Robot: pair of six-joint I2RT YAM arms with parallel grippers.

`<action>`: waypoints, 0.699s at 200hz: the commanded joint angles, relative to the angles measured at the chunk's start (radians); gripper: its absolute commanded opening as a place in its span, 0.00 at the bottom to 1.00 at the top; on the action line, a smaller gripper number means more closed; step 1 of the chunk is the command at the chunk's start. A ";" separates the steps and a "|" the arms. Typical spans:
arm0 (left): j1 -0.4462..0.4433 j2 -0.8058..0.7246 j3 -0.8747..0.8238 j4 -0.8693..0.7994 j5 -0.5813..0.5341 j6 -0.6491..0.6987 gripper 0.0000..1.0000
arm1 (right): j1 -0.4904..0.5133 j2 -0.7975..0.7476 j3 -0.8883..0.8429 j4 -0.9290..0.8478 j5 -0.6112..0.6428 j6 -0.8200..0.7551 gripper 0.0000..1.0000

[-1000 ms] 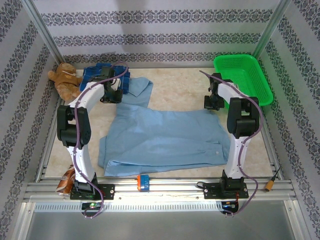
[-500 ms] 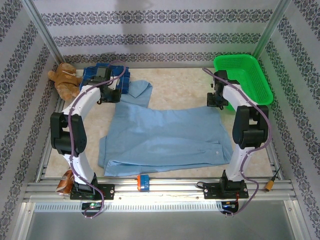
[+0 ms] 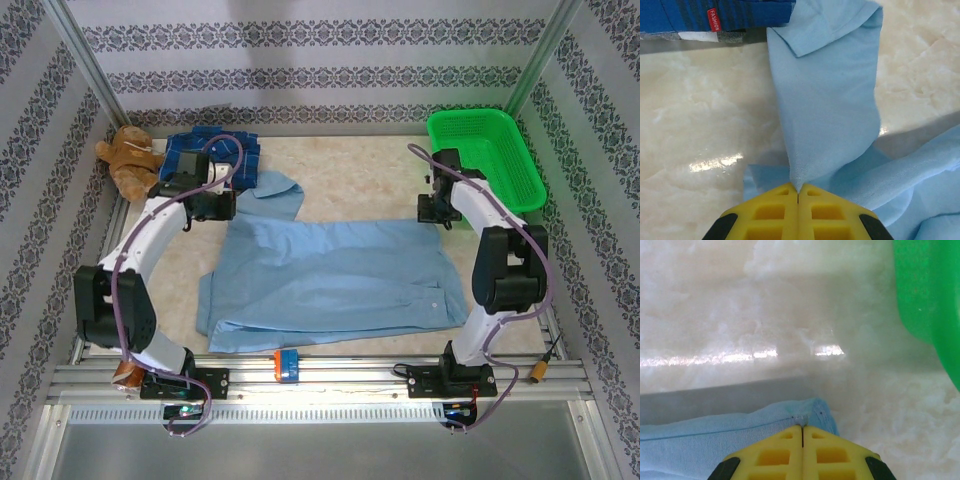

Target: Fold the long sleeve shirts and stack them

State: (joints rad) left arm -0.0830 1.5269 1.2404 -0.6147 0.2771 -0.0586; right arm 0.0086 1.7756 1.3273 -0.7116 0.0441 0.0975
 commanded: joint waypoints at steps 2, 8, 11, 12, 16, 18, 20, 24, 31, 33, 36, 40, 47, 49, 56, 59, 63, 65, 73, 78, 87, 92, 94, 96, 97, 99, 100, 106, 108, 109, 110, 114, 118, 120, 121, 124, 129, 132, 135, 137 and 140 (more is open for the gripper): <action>-0.001 -0.065 -0.049 0.030 -0.005 0.016 0.01 | -0.006 -0.055 -0.039 -0.020 0.033 0.004 0.00; -0.001 -0.078 -0.060 0.027 -0.009 0.013 0.01 | -0.006 -0.062 -0.046 -0.026 0.032 0.008 0.00; -0.001 -0.083 -0.067 0.027 -0.012 0.011 0.01 | -0.006 -0.067 -0.049 -0.027 0.031 0.011 0.00; -0.001 -0.086 -0.068 0.026 -0.013 0.011 0.01 | -0.006 -0.069 -0.051 -0.028 0.030 0.010 0.00; -0.001 -0.095 -0.076 0.024 -0.015 0.009 0.01 | -0.006 -0.074 -0.056 -0.029 0.030 0.014 0.00; -0.001 -0.100 -0.080 0.023 -0.016 0.008 0.01 | -0.006 -0.079 -0.060 -0.029 0.030 0.015 0.00; -0.001 -0.103 -0.084 0.021 -0.017 0.008 0.01 | -0.005 -0.081 -0.063 -0.031 0.030 0.017 0.00; -0.001 -0.111 -0.091 0.017 -0.020 0.006 0.01 | -0.005 -0.088 -0.069 -0.032 0.030 0.021 0.00; -0.001 -0.125 -0.104 0.012 -0.027 0.006 0.01 | -0.005 -0.099 -0.082 -0.035 0.029 0.031 0.00; -0.001 -0.130 -0.108 0.010 -0.028 0.006 0.01 | -0.003 -0.102 -0.085 -0.035 0.028 0.031 0.00; -0.001 -0.135 -0.112 0.006 -0.031 0.005 0.02 | -0.004 -0.107 -0.089 -0.037 0.028 0.033 0.00; -0.001 -0.143 -0.119 0.002 -0.034 0.005 0.02 | -0.004 -0.116 -0.098 -0.037 0.029 0.038 0.00; -0.001 -0.158 -0.131 -0.005 -0.038 0.004 0.01 | -0.003 -0.130 -0.111 -0.038 0.029 0.046 0.00; -0.001 -0.163 -0.135 -0.007 -0.039 0.003 0.02 | -0.003 -0.134 -0.115 -0.039 0.028 0.047 0.00; -0.001 -0.176 -0.146 -0.012 -0.040 0.000 0.02 | -0.003 -0.150 -0.128 -0.044 0.029 0.052 0.00; -0.001 -0.184 -0.153 -0.014 -0.043 -0.001 0.02 | -0.003 -0.156 -0.132 -0.045 0.028 0.055 0.00; -0.001 -0.193 -0.162 -0.018 -0.047 -0.002 0.02 | -0.002 -0.164 -0.140 -0.050 0.028 0.060 0.00; -0.001 -0.198 -0.166 -0.019 -0.050 -0.003 0.02 | -0.002 -0.168 -0.144 -0.052 0.028 0.062 0.00; -0.001 -0.213 -0.179 -0.027 -0.057 -0.004 0.02 | -0.002 -0.183 -0.160 -0.058 0.024 0.071 0.00; -0.001 -0.222 -0.189 -0.032 -0.062 -0.006 0.02 | -0.002 -0.192 -0.176 -0.062 0.022 0.077 0.00; -0.001 -0.238 -0.204 -0.045 -0.065 -0.009 0.02 | -0.002 -0.207 -0.200 -0.070 0.018 0.088 0.00; -0.002 -0.247 -0.212 -0.051 -0.065 -0.012 0.02 | -0.002 -0.216 -0.213 -0.072 0.018 0.095 0.00; -0.001 -0.250 -0.216 -0.054 -0.065 -0.013 0.02 | -0.002 -0.220 -0.219 -0.073 0.017 0.098 0.00; -0.001 -0.254 -0.218 -0.056 -0.066 -0.013 0.02 | -0.002 -0.223 -0.225 -0.074 0.017 0.102 0.00; -0.001 -0.256 -0.221 -0.057 -0.067 -0.014 0.02 | -0.003 -0.225 -0.228 -0.075 0.016 0.104 0.00; -0.001 -0.260 -0.226 -0.059 -0.069 -0.016 0.02 | -0.003 -0.228 -0.233 -0.075 0.017 0.107 0.00; -0.001 -0.262 -0.228 -0.060 -0.069 -0.017 0.02 | -0.003 -0.229 -0.237 -0.075 0.016 0.108 0.00; -0.001 -0.274 -0.240 -0.067 -0.077 -0.022 0.02 | -0.002 -0.238 -0.253 -0.078 0.011 0.120 0.00; -0.001 -0.280 -0.243 -0.069 -0.081 -0.024 0.02 | -0.002 -0.241 -0.258 -0.079 0.011 0.123 0.00; -0.001 -0.282 -0.246 -0.069 -0.083 -0.025 0.02 | -0.002 -0.243 -0.260 -0.079 0.009 0.125 0.00; -0.001 -0.285 -0.247 -0.072 -0.085 -0.025 0.02 | -0.003 -0.245 -0.260 -0.080 0.009 0.127 0.00; -0.001 -0.293 -0.255 -0.076 -0.092 -0.029 0.02 | -0.002 -0.249 -0.272 -0.083 0.008 0.135 0.00; -0.001 -0.302 -0.263 -0.082 -0.096 -0.033 0.02 | -0.002 -0.254 -0.279 -0.086 0.005 0.143 0.00; -0.001 -0.306 -0.267 -0.084 -0.098 -0.035 0.02 | -0.002 -0.256 -0.283 -0.089 0.004 0.146 0.00; -0.001 -0.309 -0.269 -0.085 -0.099 -0.037 0.02 | -0.002 -0.257 -0.284 -0.089 0.004 0.149 0.00; -0.001 -0.316 -0.275 -0.088 -0.103 -0.041 0.02 | -0.003 -0.261 -0.292 -0.090 0.004 0.155 0.00; -0.001 -0.325 -0.287 -0.092 -0.106 -0.051 0.03 | -0.002 -0.266 -0.303 -0.093 0.002 0.164 0.00; -0.001 -0.331 -0.293 -0.094 -0.105 -0.056 0.03 | -0.002 -0.269 -0.307 -0.095 0.000 0.169 0.00; -0.002 -0.338 -0.300 -0.097 -0.104 -0.060 0.03 | -0.002 -0.271 -0.313 -0.095 -0.002 0.174 0.00; -0.003 -0.340 -0.304 -0.099 -0.104 -0.064 0.03 | -0.003 -0.273 -0.317 -0.096 -0.001 0.177 0.00; -0.003 -0.346 -0.311 -0.102 -0.103 -0.069 0.03 | -0.003 -0.274 -0.321 -0.100 -0.003 0.183 0.00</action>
State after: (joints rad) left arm -0.0841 1.2327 0.9730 -0.6483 0.2241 -0.0803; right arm 0.0090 1.5333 1.0496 -0.7692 0.0349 0.2111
